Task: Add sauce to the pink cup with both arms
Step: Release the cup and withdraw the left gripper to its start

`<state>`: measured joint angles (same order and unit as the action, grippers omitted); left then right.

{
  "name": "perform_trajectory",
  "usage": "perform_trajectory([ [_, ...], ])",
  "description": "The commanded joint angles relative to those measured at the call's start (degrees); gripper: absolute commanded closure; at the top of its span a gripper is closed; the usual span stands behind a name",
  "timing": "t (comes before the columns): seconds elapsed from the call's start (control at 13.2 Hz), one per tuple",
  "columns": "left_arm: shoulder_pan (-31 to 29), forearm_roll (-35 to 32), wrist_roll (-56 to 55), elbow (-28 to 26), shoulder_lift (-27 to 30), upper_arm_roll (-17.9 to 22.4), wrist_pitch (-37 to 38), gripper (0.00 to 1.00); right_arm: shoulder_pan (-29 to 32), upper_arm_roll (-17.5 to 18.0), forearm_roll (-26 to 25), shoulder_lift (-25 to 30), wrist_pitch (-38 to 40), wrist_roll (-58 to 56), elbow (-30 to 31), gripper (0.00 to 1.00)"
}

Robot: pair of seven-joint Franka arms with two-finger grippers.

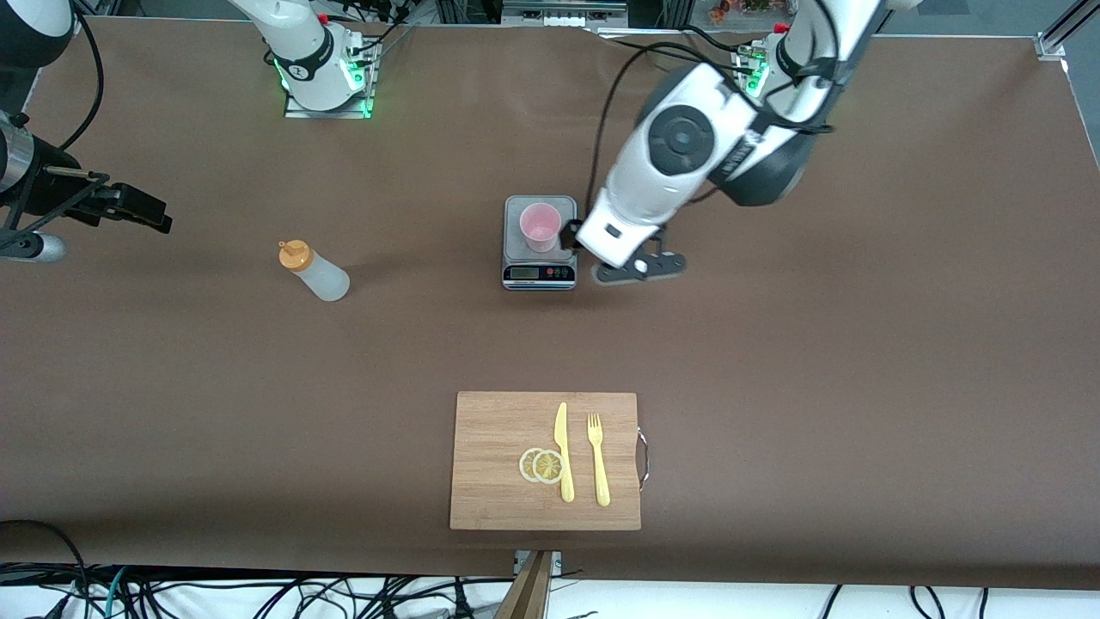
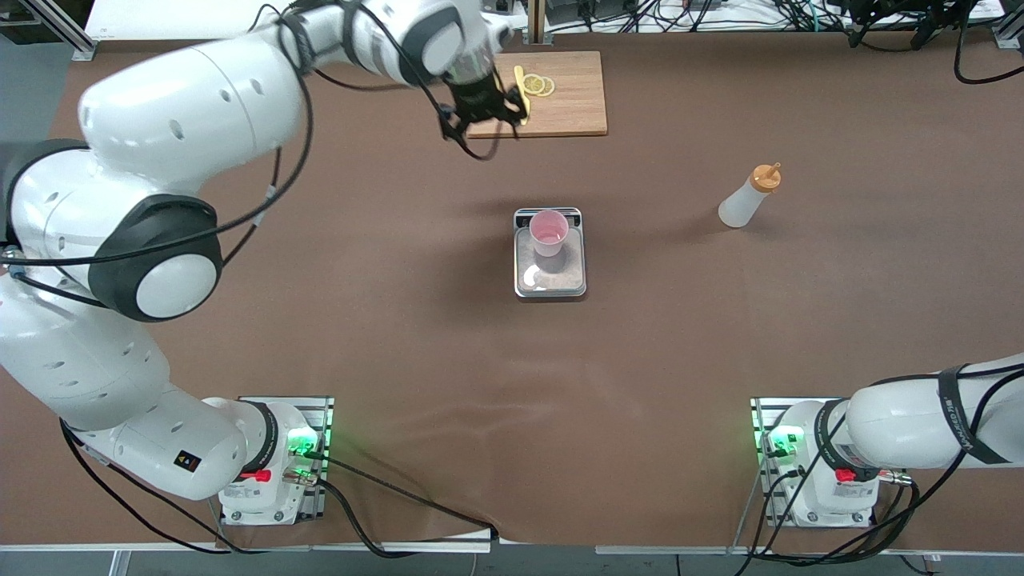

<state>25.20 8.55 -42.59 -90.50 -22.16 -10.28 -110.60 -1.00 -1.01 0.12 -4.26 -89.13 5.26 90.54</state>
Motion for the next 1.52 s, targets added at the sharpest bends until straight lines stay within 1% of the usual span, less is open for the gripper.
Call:
perform_trajectory([
  [0.0,-4.26,-1.85,8.63,1.55,2.12,2.28,5.13,0.00,0.12,0.04,0.14,-0.49,1.06,0.71,-1.33,0.00],
  [0.15,-8.12,-4.94,14.17,1.55,3.87,2.64,7.67,0.00,0.12,0.04,0.14,-0.49,1.06,0.71,-1.33,0.00],
  [0.38,-14.45,-5.04,18.85,1.55,6.51,3.16,9.09,0.00,0.12,0.04,0.32,-0.49,0.97,0.71,-1.33,0.00],
  [0.53,-18.41,-4.95,24.36,1.64,8.53,3.51,11.01,0.00,0.03,0.04,0.40,-0.49,0.97,0.45,-1.33,0.00],
  [0.76,-23.42,-4.95,26.15,3.91,11.26,3.43,15.31,0.00,-0.06,0.13,0.41,-0.75,1.06,0.10,-1.16,0.00],
  [0.91,-25.71,-5.03,27.81,4.27,12.49,3.52,18.66,0.00,-0.23,0.21,0.41,-0.92,1.50,0.19,-1.16,0.00],
  [1.06,-26.51,-5.04,33.08,4.45,13.46,4.39,22.17,0.00,-0.67,0.48,0.41,-1.53,1.33,0.62,-1.33,0.00],
  [1.22,-27.47,-4.95,34.06,6.81,13.73,5.79,24.81,0.00,-0.67,0.65,0.49,-1.98,1.67,-0.42,-1.16,0.00],
  [1.29,-27.83,-4.95,35.54,7.26,13.73,5.89,26.30,0.00,-0.67,0.74,0.49,-3.28,2.28,-1.99,-1.16,0.00],
  [1.44,-27.92,-5.12,39.05,7.53,13.64,6.67,26.76,0.00,-0.32,0.66,1.89,-3.65,3.87,-10.31,-1.16,0.00],
])
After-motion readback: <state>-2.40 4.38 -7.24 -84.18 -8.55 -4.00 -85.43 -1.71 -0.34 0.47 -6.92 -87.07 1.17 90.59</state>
